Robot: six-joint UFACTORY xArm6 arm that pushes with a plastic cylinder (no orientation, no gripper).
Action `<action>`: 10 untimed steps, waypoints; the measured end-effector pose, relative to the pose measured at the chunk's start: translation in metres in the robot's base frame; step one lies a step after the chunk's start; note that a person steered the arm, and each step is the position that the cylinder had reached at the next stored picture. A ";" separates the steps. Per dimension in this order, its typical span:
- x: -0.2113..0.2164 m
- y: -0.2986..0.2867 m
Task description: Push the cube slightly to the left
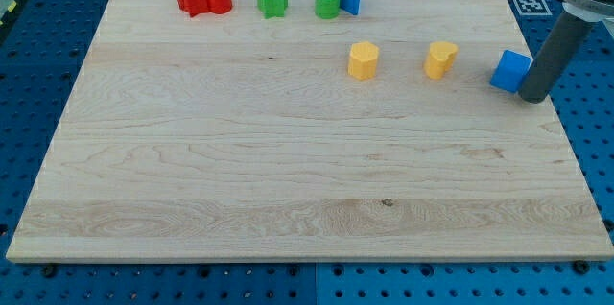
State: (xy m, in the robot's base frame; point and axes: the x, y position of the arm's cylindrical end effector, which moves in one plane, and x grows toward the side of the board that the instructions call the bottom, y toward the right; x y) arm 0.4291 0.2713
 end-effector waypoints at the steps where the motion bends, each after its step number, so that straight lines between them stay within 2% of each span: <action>1: 0.000 -0.001; 5: -0.009 -0.001; 6: 0.002 0.034; 7: -0.015 0.073; 8: -0.062 0.072; 10: -0.214 -0.041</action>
